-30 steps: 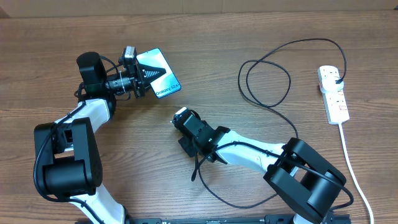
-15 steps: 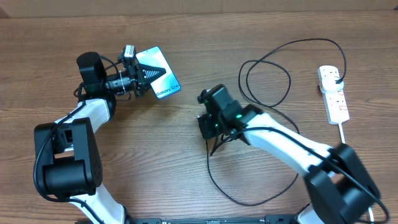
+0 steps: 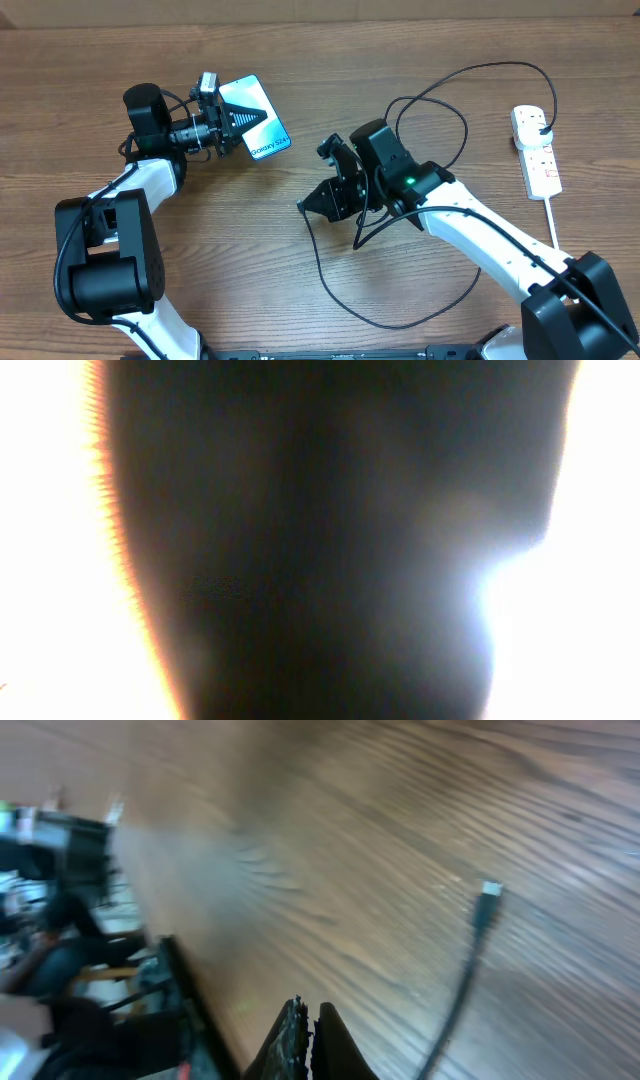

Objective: Plug charger to phone and switch on socket
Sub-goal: 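Close the right gripper on the cable just behind the plug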

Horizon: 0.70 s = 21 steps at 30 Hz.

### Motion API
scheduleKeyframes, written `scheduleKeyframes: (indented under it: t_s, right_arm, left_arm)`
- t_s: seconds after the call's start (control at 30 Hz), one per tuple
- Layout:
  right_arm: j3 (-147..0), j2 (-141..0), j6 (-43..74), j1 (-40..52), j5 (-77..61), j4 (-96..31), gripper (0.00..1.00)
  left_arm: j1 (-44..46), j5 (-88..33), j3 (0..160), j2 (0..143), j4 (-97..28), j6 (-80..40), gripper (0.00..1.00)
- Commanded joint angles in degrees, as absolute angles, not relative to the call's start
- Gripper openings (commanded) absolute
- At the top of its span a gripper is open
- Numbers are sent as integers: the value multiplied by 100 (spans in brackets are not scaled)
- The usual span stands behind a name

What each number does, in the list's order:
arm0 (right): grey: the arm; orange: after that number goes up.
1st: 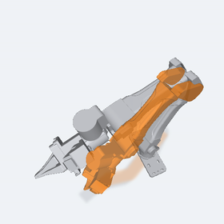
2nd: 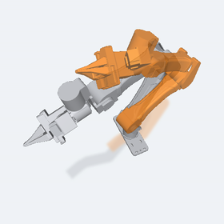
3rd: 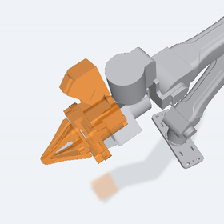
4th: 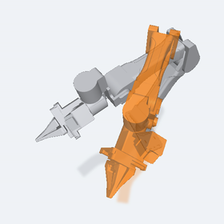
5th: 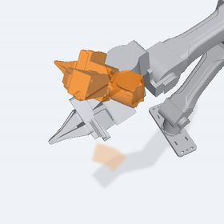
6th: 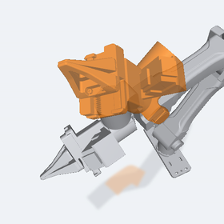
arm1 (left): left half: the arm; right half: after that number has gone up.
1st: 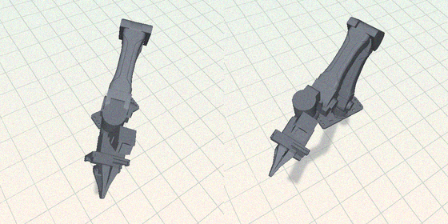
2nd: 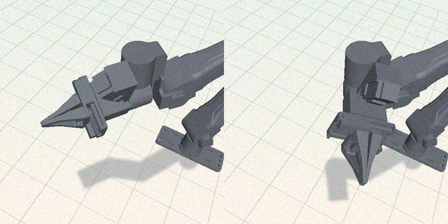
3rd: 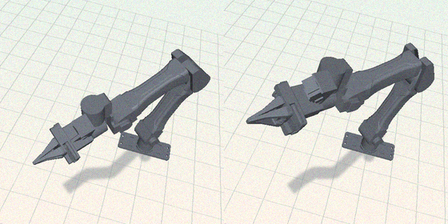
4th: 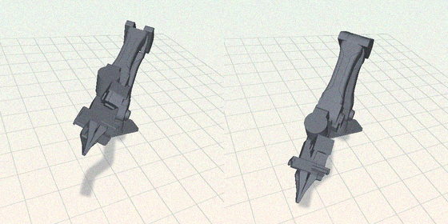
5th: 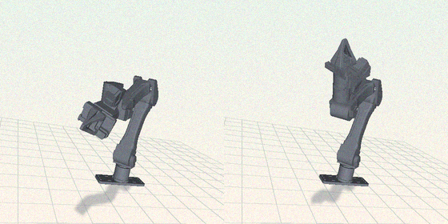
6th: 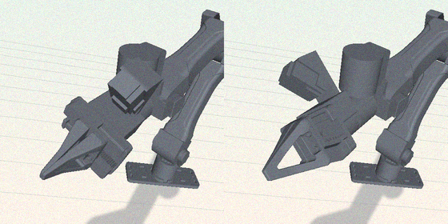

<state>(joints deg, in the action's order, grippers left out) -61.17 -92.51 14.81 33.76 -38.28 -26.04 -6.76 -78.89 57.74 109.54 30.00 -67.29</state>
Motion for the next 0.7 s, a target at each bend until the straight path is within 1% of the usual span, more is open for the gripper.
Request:
scheduleKeyframes:
  t_s: [0.0, 0.13, 0.17, 0.2, 0.23, 0.27, 0.33, 0.43, 0.5, 0.67]
  right_arm:
    - [-6136, -9129, 1503, 3367, -4276, -2508, 4]
    - [-6136, -9131, 1509, 3367, -3148, -2869, 5]
    - [-6136, -9131, 1505, 3382, -2875, -2932, 16]
    - [-6136, -9131, 1498, 3422, -2611, -2934, 45]
    - [-6136, -9131, 1466, 3465, -2397, -2926, 52]
    - [-6136, -9131, 1347, 3535, -2108, -2910, 55]
    - [-6136, -9135, 950, 3730, -1520, -2906, 65]
    - [-6136, -9205, 355, 4134, -746, -2869, 69]
    - [-6136, -9314, 93, 4392, -281, -2838, 70]
    - [-6136, -9808, -73, 4845, 314, -2641, 69]
  left_arm:
    - [-528, -8062, 5940, 10945, 3065, -6504, 4]
    - [-513, -8062, 5940, 10945, 3063, -6429, 4]
    - [-528, -8047, 5940, 10945, 3065, -6427, 4]
    - [-552, -8009, 5940, 10945, 3065, -6427, 4]
    - [-567, -7977, 5940, 10945, 3063, -6427, 4]
    - [-593, -7920, 5940, 10945, 3063, -6429, 4]
    - [-642, -7843, 5940, 10945, 3063, -6429, 4]
    - [-696, -7765, 5940, 10945, 3061, -6431, 4]
    - [-731, -7749, 5940, 10945, 3059, -6431, 4]
    - [-760, -7738, 5940, 10945, 3061, -6429, 4]
